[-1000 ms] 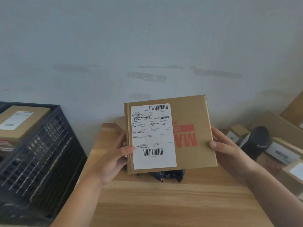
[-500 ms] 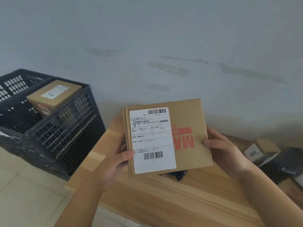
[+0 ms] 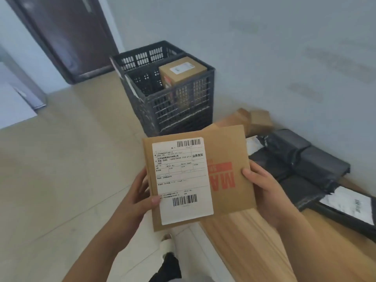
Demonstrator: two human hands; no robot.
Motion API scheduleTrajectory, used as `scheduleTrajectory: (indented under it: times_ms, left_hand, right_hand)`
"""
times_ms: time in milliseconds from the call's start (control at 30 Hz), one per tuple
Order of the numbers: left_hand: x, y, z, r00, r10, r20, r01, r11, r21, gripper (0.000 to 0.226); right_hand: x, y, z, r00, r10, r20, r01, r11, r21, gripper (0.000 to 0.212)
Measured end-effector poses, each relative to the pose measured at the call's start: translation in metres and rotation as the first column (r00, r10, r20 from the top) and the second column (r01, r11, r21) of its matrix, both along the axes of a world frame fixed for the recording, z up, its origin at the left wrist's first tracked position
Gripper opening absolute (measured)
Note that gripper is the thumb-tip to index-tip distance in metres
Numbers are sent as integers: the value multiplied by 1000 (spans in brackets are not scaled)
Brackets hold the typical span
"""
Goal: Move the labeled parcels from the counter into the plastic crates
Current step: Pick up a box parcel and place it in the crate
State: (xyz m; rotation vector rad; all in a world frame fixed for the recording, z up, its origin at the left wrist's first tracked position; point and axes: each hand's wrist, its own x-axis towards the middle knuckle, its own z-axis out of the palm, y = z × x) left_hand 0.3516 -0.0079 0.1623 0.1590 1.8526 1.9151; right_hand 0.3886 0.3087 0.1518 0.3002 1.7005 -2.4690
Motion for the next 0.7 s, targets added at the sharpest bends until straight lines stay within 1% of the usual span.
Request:
scheduleTrajectory:
  times_ms: [100, 200, 267, 367, 500, 700]
  left_hand:
    - [21, -29, 5, 992, 126, 12, -126, 992, -6, 117]
    - [35, -54, 11, 982, 188, -2, -188, 982, -21, 118]
    - [41, -70, 13, 978, 208, -12, -208, 978, -29, 115]
    - [42, -89, 11, 972, 234, -31, -235, 972, -17, 102]
    - [32, -117, 1, 966, 257, -20, -257, 966, -3, 97]
    - [-6, -177, -8, 970, 241, 8, -241, 969, 45, 95]
  right_hand:
    - [-10, -30, -4, 997, 70, 17, -70, 997, -35, 50]
    - [-18, -55, -1, 993, 119, 8, -118, 992, -37, 51]
    - [-22, -69, 3, 989, 145, 2, -144, 989, -38, 49]
    - [-30, -90, 7, 983, 181, -11, -182, 983, -38, 43]
    - [-49, -117, 7, 980, 195, -29, -193, 980, 35, 37]
    - [-82, -178, 13, 979, 202, -35, -198, 976, 89, 43]
